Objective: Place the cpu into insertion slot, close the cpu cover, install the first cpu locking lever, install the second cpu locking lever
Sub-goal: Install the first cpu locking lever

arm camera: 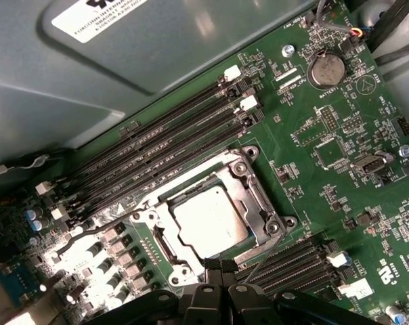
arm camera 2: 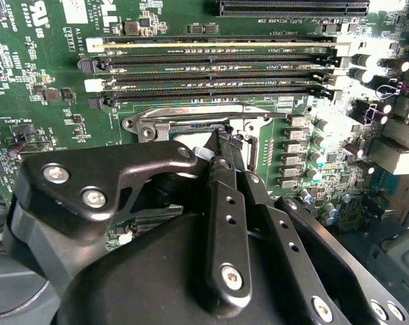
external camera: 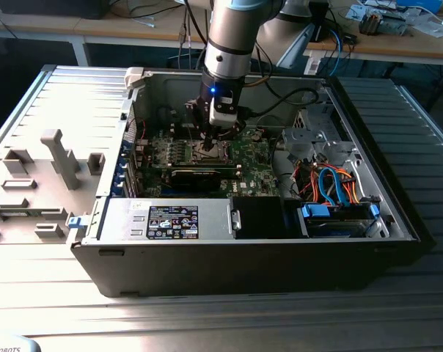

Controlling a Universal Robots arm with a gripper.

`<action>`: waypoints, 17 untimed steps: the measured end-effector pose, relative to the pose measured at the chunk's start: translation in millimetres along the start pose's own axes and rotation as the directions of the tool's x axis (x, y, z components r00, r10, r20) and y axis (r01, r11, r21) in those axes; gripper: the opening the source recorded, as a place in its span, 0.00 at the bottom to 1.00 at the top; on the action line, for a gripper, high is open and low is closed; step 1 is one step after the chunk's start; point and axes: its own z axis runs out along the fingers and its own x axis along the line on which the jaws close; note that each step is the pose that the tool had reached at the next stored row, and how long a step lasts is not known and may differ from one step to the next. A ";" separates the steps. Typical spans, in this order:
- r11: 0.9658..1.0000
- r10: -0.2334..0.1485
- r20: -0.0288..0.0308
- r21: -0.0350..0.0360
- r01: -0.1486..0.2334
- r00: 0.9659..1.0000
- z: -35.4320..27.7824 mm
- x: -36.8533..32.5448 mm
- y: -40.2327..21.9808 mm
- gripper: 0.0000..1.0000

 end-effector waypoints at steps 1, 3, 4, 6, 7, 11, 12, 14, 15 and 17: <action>1.000 -0.002 0.000 0.000 0.002 1.000 0.0 0.0 0.0 0.11; 1.000 -0.005 0.001 0.000 0.005 1.000 0.0 0.0 0.0 0.11; 1.000 -0.007 0.001 0.001 0.007 1.000 0.0 0.0 0.0 0.11; 1.000 -0.009 0.001 0.001 0.009 1.000 0.0 0.0 0.0 0.11; 1.000 -0.010 0.001 0.001 0.010 1.000 0.0 0.0 0.0 0.11; 1.000 -0.019 0.002 0.002 0.019 1.000 0.0 0.0 0.0 0.11; 1.000 -0.021 0.002 0.002 0.021 1.000 0.0 0.0 0.0 0.11; 1.000 -0.022 0.003 0.002 0.022 1.000 0.0 0.0 0.0 0.11; 1.000 -0.023 0.003 0.002 0.023 1.000 0.0 0.0 0.0 0.11; 1.000 -0.026 0.003 0.002 0.026 1.000 0.0 0.0 0.0 0.11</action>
